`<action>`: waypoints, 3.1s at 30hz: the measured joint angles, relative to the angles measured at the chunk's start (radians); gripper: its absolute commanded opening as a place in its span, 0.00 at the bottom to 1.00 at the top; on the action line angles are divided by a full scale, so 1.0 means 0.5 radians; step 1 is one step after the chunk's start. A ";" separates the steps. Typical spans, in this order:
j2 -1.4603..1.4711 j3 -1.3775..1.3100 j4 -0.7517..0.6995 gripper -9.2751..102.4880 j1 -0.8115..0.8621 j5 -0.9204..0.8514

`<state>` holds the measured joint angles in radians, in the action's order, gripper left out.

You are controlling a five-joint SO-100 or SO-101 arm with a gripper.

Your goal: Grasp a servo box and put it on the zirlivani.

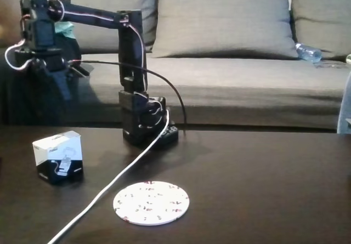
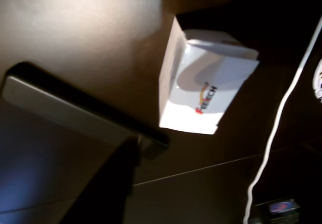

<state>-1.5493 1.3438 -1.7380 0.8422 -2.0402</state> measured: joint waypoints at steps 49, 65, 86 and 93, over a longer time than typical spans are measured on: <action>0.012 0.942 0.868 0.37 -0.120 -0.031; 0.012 0.942 0.868 0.18 -0.110 -0.031; -0.595 0.310 0.003 0.18 -0.868 1.092; -0.825 0.334 0.003 0.18 -1.586 1.970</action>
<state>-1.9620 1.5110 -1.7365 0.0491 -1.0554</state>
